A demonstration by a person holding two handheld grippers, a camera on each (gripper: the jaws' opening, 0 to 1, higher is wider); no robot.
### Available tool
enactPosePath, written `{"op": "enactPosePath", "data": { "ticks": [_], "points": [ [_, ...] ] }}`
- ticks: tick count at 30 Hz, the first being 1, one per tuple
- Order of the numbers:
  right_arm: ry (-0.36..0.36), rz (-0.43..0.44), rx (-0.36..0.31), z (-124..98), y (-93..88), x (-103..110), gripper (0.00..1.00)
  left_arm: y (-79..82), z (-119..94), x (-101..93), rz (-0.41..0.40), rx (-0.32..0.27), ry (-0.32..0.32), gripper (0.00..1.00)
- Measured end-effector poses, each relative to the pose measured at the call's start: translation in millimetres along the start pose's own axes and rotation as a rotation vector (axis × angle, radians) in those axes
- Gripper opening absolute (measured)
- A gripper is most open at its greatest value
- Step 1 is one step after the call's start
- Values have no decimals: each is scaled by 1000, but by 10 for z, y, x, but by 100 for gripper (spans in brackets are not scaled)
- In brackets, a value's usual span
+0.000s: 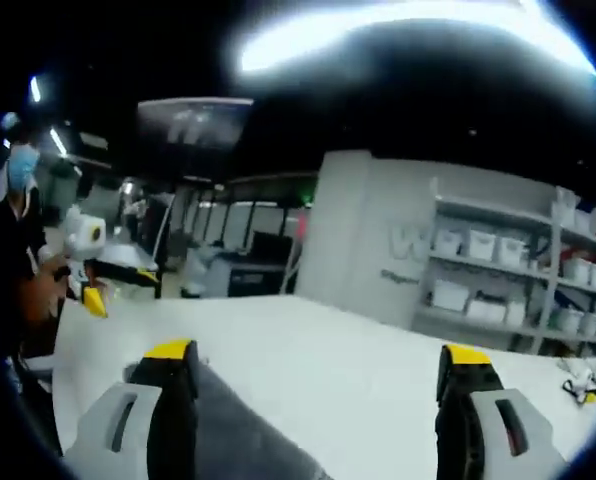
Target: Open the folded towel by lifting each exposed corner and separating the folded layers until the towel lies flat within the target outline without major curled edges
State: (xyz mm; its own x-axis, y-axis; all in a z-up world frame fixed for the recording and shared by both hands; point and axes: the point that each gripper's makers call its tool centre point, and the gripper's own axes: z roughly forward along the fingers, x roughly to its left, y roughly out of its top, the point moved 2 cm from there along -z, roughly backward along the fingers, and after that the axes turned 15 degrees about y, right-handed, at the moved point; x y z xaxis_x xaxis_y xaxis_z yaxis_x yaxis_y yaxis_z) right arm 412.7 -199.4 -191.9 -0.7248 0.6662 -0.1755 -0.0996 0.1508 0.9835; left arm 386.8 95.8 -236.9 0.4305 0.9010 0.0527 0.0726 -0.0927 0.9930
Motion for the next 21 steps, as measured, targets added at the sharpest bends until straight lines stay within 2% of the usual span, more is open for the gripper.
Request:
{"op": "enactPosePath", "data": {
  "ticks": [4, 8, 14, 18, 21],
  "points": [
    [-47, -1, 27, -114, -84, 17, 99, -80, -4, 182, -11, 24, 11, 98],
    [-101, 21, 39, -244, -171, 17, 99, -181, -33, 256, -17, 55, 11, 96],
    [-167, 25, 36, -419, -236, 6, 98, -250, -109, 293, -9, 67, 10, 95],
    [-177, 53, 18, -496, -258, 60, 97, -313, -145, 318, -7, 74, 11, 93],
    [-187, 48, 66, -535, -360, 119, 97, -430, -153, 377, -8, 106, 30, 91]
  ]
}}
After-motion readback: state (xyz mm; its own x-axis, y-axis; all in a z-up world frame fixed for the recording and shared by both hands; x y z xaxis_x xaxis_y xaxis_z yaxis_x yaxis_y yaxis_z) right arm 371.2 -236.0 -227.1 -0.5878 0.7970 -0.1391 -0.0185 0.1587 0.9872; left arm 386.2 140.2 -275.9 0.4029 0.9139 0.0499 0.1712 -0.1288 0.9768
